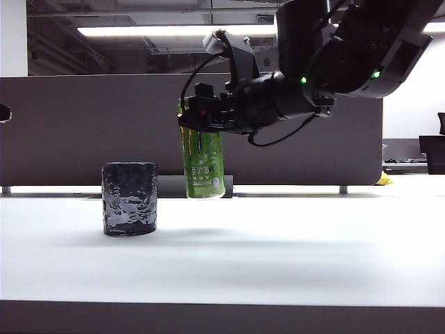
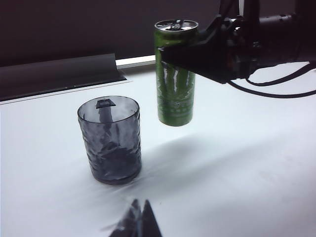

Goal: Pick up the metal can, pour some water into the cup, then place the can back on the table.

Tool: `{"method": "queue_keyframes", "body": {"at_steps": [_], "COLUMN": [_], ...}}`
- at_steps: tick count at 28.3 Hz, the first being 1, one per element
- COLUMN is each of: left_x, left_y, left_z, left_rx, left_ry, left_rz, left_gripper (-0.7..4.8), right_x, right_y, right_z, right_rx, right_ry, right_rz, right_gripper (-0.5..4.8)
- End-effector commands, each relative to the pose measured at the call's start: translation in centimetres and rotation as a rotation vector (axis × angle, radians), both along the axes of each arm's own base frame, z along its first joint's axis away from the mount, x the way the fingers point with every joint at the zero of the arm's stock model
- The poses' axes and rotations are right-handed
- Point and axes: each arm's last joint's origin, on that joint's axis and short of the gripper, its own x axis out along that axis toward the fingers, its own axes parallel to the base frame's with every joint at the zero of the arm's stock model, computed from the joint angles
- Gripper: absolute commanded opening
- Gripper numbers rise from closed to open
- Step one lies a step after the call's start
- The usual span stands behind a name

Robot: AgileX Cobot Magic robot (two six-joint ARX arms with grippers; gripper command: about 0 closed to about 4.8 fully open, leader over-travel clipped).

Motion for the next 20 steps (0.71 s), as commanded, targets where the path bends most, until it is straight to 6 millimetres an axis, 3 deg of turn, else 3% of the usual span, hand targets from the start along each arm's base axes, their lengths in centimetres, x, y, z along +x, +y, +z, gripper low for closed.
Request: {"method": "queue_keyframes", "body": {"at_steps": [1, 20], "left_x": [0.0, 0.0], "left_y": [0.0, 0.0], "left_z": [0.2, 0.2], "left_rx": [-0.006, -0.006], "left_ry": [-0.012, -0.012], "left_rz": [0.001, 0.002], "left_gripper": [-0.05, -0.05], "right_x": [0.0, -0.8], "right_y": [0.5, 3.7], "right_z": [1.6, 3.1], "right_rx": [0.031, -0.143], "right_ry": [-0.073, -0.164], "right_rz": [0.0, -0.05], "right_gripper": [2.38, 2.38]}}
